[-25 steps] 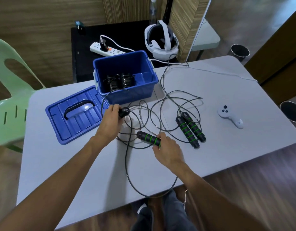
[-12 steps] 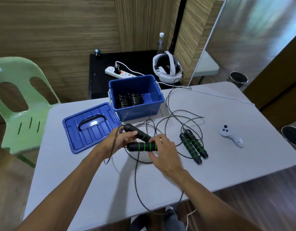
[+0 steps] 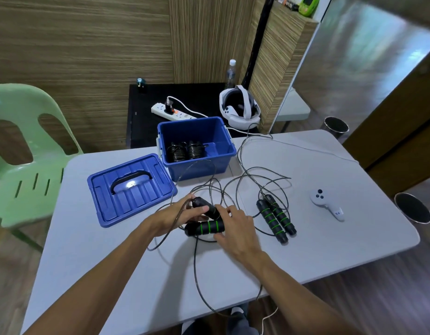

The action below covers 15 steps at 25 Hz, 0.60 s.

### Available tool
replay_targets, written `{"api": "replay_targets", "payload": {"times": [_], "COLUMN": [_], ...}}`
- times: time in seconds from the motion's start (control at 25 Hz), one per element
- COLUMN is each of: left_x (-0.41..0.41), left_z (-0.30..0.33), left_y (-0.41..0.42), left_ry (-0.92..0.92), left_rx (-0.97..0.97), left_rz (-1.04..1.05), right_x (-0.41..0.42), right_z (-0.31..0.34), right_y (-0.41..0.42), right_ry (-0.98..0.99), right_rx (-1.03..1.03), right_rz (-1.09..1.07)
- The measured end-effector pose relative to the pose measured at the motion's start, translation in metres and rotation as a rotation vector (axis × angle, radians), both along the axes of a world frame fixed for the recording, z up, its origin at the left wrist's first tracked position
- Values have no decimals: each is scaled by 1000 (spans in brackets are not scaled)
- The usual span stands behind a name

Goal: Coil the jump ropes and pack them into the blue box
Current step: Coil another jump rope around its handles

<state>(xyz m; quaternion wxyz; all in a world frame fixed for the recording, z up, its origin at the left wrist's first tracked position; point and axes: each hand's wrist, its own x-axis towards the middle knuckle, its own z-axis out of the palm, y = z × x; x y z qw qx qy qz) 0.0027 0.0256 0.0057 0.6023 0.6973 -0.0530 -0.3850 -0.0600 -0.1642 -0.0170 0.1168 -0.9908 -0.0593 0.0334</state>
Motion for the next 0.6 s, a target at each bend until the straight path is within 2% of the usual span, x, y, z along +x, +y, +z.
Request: {"api": "replay_targets", "payload": {"times": [0.08, 0.2, 0.24, 0.32, 0.36, 0.48, 0.52, 0.6], "left_x": [-2, 5, 8, 10, 7, -10, -16, -23], "left_z": [0, 2, 4, 9, 11, -2, -10, -29], "left_y": [5, 19, 24, 31, 31, 21, 15, 1], "left_ry": [-16, -179, -302, -672, -851, -1271, -1354, -1355], "left_rx": [-34, 0, 72, 334, 437, 684, 772, 944], "left_rz": [-43, -25, 32, 118, 95, -283, -392, -469], "right_x": [2, 3, 3, 3, 3, 4, 4, 7], "right_z": [3, 2, 1, -1, -2, -5, -5, -5], "right_y": [0, -4, -6, -11, -12, -7, -5, -2], "right_ry": [18, 17, 29, 54, 60, 44, 29, -7], "right_rx": [-26, -70, -85, -101, -106, -164, -178, -187], "right_rz": [2, -13, -16, -22, -24, -1, 7, 16]}}
